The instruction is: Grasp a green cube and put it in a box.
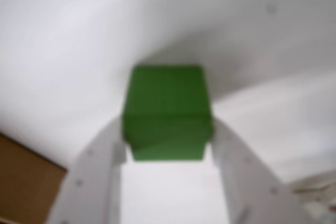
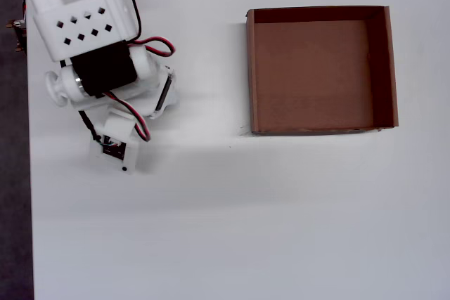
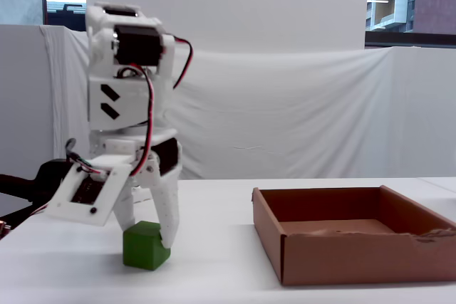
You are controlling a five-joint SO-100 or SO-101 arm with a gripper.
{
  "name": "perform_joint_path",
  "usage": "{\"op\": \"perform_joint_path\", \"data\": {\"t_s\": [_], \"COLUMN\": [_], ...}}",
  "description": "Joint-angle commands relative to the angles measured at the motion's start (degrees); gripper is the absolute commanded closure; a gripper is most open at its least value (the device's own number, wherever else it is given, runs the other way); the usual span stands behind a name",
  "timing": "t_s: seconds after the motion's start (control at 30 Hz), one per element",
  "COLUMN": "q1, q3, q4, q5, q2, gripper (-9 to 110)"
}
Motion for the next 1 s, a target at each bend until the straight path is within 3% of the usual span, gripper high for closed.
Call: {"op": "perform_joint_path", "data": {"t_s": [0.0,0.97], "q1": [-0.3,-6.4], "q3": [-1.1,-1.1], "q4": [0.3,6.2], "q5": [0.3,1.1], "q2": [3.5,16.5], "gripper": [85,86]}}
